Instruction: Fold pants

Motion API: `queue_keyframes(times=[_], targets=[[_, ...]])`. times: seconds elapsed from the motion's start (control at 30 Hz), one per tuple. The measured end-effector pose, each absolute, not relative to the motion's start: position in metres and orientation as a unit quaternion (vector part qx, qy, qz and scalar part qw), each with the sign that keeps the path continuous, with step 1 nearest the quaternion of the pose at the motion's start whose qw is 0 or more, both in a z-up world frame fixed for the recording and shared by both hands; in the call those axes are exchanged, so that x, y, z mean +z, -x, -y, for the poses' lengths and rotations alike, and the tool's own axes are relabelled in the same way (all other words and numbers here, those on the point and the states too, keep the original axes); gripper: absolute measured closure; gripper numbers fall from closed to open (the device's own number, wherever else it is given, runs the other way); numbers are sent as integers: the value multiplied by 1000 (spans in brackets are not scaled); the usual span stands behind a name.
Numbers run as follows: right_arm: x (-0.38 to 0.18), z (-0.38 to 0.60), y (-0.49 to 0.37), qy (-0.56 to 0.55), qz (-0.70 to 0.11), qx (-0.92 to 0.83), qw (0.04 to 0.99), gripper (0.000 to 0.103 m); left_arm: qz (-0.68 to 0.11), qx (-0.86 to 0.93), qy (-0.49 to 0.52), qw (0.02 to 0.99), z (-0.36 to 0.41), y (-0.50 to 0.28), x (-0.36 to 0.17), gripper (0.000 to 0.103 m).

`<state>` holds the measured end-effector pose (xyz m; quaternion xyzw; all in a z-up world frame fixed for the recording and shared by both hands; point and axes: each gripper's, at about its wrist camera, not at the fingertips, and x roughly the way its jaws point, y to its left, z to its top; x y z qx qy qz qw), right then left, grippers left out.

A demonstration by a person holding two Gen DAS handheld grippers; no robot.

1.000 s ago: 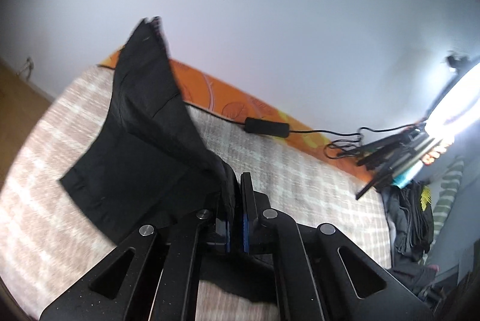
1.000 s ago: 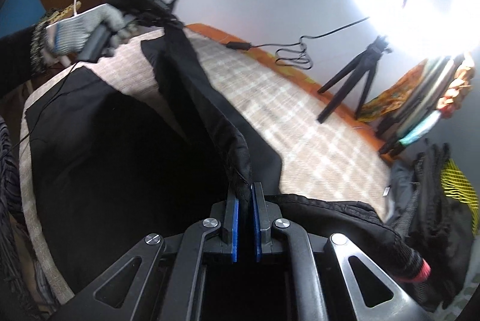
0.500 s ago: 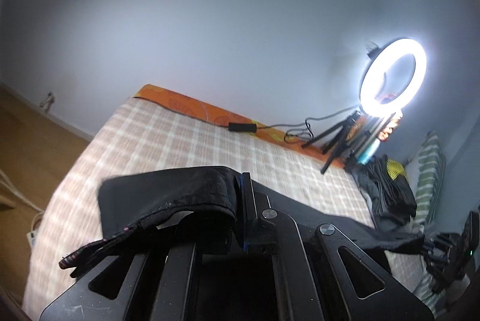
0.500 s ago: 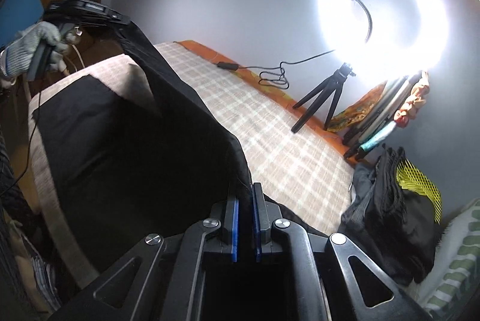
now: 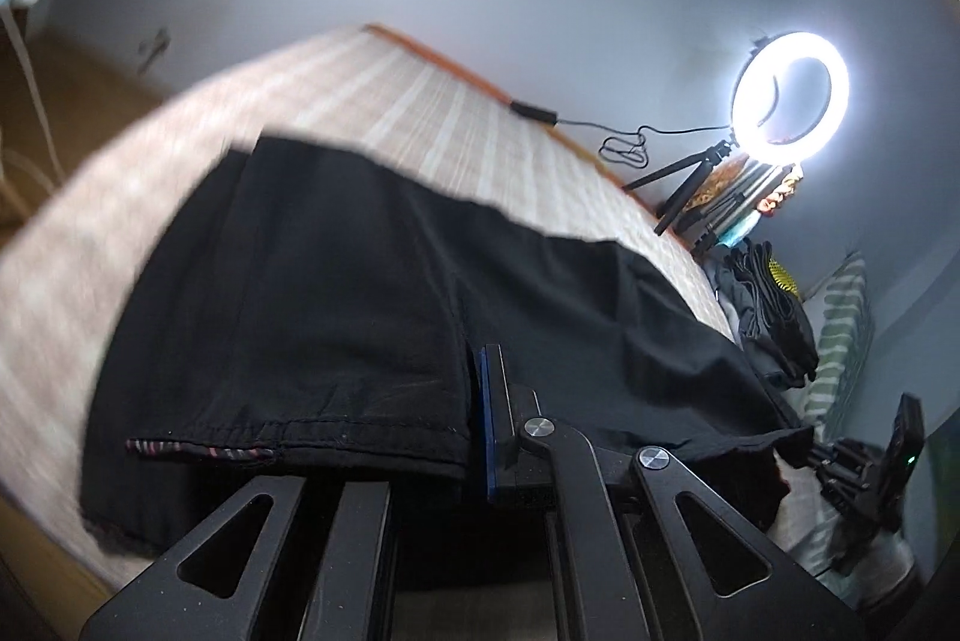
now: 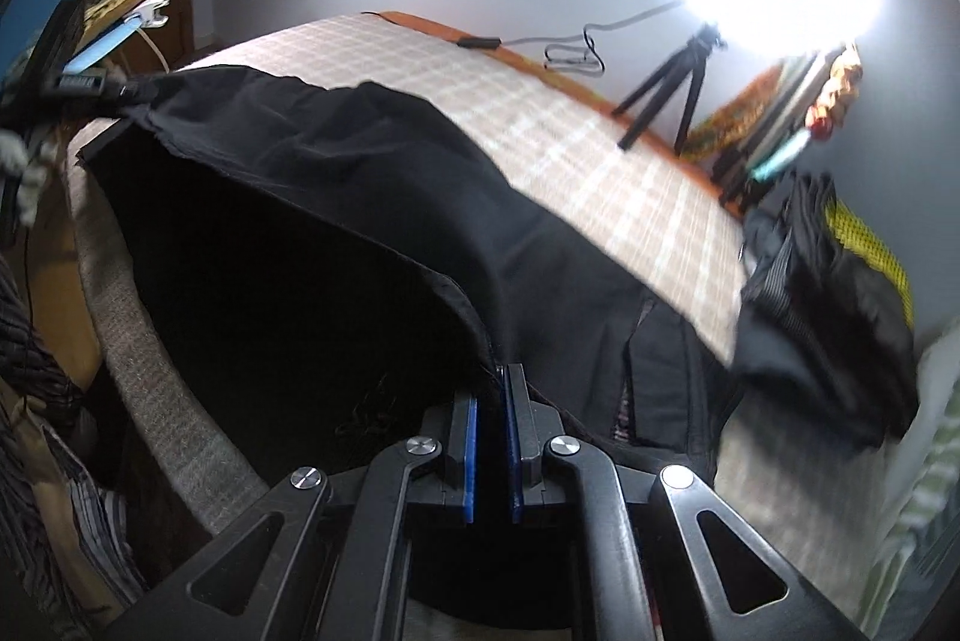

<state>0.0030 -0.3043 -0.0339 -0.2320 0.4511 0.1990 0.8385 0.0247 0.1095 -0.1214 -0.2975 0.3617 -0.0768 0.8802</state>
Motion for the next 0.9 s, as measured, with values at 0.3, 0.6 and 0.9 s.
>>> queue_keyframes(times=[0.3, 0.6, 0.9], targets=[[-55, 300, 5, 231, -450, 173, 845, 98, -347, -23, 396, 850, -156, -22, -136, 75], [-54, 292, 5, 249, -444, 160, 846, 98, -330, -20, 359, 873, -156, -14, -129, 100], [-65, 281, 35, 266, -459, 182, 828, 97, -384, 3, 331, 862, -167, -3, -146, 95]])
